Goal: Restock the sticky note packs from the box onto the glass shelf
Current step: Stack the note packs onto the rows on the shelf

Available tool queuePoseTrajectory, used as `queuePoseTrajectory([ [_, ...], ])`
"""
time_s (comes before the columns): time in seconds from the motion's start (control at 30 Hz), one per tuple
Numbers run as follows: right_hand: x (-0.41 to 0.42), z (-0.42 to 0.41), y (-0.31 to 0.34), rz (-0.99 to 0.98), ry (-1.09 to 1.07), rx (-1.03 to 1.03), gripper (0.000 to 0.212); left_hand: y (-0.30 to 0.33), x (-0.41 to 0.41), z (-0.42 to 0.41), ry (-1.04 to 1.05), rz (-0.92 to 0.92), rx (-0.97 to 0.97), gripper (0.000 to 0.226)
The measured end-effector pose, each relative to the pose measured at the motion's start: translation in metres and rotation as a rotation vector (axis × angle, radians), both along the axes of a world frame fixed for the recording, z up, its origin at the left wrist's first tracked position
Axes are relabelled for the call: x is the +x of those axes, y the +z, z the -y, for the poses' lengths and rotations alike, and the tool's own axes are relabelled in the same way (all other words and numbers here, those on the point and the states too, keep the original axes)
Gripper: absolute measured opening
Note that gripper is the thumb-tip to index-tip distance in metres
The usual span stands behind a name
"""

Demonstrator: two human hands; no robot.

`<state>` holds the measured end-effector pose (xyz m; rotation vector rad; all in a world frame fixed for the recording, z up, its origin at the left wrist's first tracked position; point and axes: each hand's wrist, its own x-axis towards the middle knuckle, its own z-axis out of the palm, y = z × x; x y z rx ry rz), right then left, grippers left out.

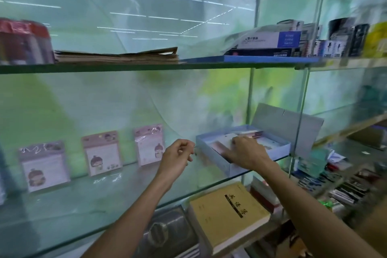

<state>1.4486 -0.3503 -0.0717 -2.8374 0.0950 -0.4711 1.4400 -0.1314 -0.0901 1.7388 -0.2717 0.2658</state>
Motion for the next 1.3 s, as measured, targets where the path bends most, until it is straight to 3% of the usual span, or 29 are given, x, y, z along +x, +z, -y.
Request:
queuePoseTrajectory([
  [0.17,0.003,0.009,0.006,0.125,0.059,0.08,0.039,0.003,-0.001,0.005,0.0,0.002,-0.007,0.013],
  [0.3,-0.002,0.006,0.023,0.351,0.115,0.313,0.036,0.002,-0.002,-0.002,0.031,-0.003,-0.018,0.014],
  [0.37,-0.007,-0.001,0.03,0.379,0.16,0.598,0.035,0.002,-0.002,-0.009,0.051,-0.003,-0.035,0.014],
  [0.47,-0.011,-0.015,0.037,0.255,0.265,1.223,0.028,0.004,-0.003,-0.022,0.071,-0.003,-0.083,0.015],
  [0.57,-0.011,-0.03,0.036,0.155,0.346,1.468,0.02,0.005,-0.005,-0.035,0.09,-0.012,-0.125,0.015],
  [1.03,-0.021,-0.129,0.007,-0.116,0.624,1.566,0.018,0.027,-0.023,-0.088,0.121,0.045,-0.39,0.013],
  [1.3,-0.025,-0.177,0.002,-0.198,0.69,1.349,0.013,0.025,-0.039,-0.146,0.321,0.112,-0.326,0.009],
])
